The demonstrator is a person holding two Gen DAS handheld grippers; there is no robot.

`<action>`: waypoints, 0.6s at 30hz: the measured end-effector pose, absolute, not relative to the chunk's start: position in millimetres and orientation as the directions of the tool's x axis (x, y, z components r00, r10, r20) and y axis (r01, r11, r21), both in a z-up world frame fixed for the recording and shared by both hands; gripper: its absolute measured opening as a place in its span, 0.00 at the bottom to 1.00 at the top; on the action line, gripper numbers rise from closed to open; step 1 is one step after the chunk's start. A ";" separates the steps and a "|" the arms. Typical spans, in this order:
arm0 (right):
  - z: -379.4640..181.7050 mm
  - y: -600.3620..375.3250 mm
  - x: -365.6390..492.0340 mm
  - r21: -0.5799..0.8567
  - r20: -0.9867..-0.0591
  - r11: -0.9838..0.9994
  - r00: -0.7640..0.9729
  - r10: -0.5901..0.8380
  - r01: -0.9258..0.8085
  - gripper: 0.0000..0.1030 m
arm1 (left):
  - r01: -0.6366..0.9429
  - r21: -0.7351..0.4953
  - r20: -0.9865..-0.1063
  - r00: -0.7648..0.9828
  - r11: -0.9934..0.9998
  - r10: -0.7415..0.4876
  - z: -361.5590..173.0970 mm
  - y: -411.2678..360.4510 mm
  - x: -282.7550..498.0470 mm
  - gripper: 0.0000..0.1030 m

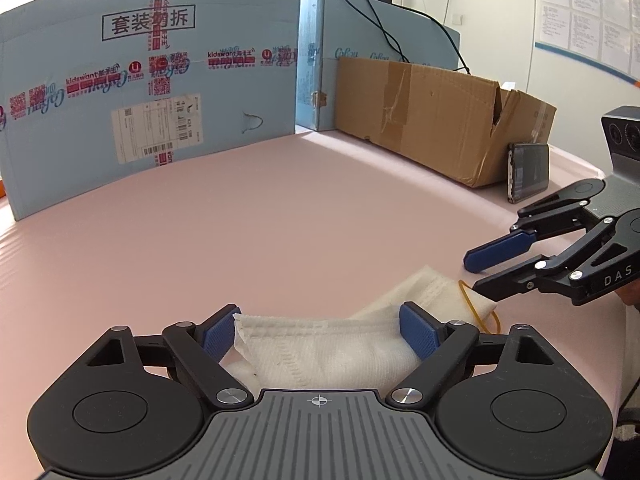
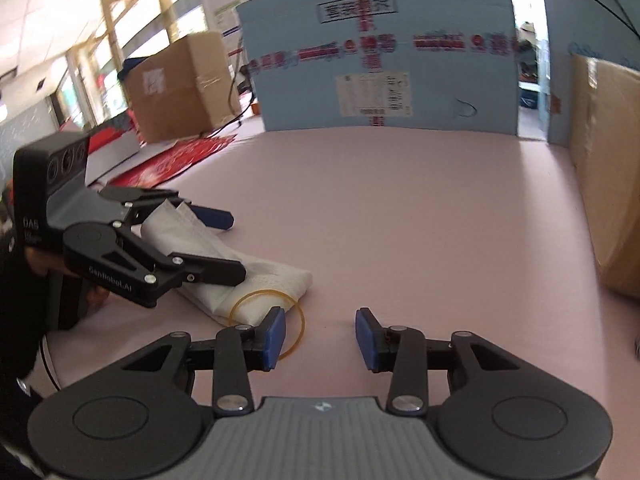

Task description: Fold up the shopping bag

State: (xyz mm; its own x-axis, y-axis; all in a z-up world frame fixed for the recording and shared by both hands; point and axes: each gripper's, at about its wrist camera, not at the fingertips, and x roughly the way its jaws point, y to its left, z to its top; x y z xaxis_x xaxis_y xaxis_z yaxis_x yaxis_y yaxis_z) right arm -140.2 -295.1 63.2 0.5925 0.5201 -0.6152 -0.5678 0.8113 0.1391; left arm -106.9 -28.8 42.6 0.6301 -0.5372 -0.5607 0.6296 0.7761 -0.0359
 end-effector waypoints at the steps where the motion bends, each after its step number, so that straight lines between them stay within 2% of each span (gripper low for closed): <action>1: 62.5 -293.5 -139.2 0.096 -0.619 0.789 0.584 0.525 -0.607 0.34 | 0.630 -0.035 -0.561 0.631 0.776 -0.537 42.6 -29.0 -106.9 0.86; 3: 61.1 -292.9 -137.5 0.058 -0.615 0.752 0.570 0.545 -0.657 0.32 | 0.629 -0.035 -0.561 0.631 0.777 -0.536 42.7 -29.2 -106.9 0.86; 4: 60.6 -294.7 -135.9 0.072 -0.610 0.739 0.557 0.564 -0.670 0.28 | 0.629 -0.035 -0.561 0.631 0.777 -0.536 42.7 -29.4 -106.8 0.86; 7: 59.3 -304.0 -130.7 0.176 -0.593 0.704 0.496 0.634 -0.688 0.05 | 0.633 -0.039 -0.561 0.626 0.773 -0.541 42.0 -27.4 -107.3 0.86; 12: 52.4 -329.6 -136.5 0.422 -0.518 0.656 0.427 0.741 -0.626 0.02 | 0.627 -0.044 -0.564 0.627 0.778 -0.537 42.2 -27.3 -107.2 0.88; 15: 47.8 -353.0 -149.4 0.602 -0.385 0.572 0.425 0.819 -0.557 0.02 | 0.625 -0.045 -0.564 0.628 0.779 -0.536 42.4 -27.4 -107.5 0.89; 18: 47.3 -368.1 -161.8 0.685 -0.308 0.536 0.471 0.827 -0.493 0.02 | 0.624 -0.045 -0.565 0.628 0.780 -0.535 43.0 -27.4 -105.9 0.89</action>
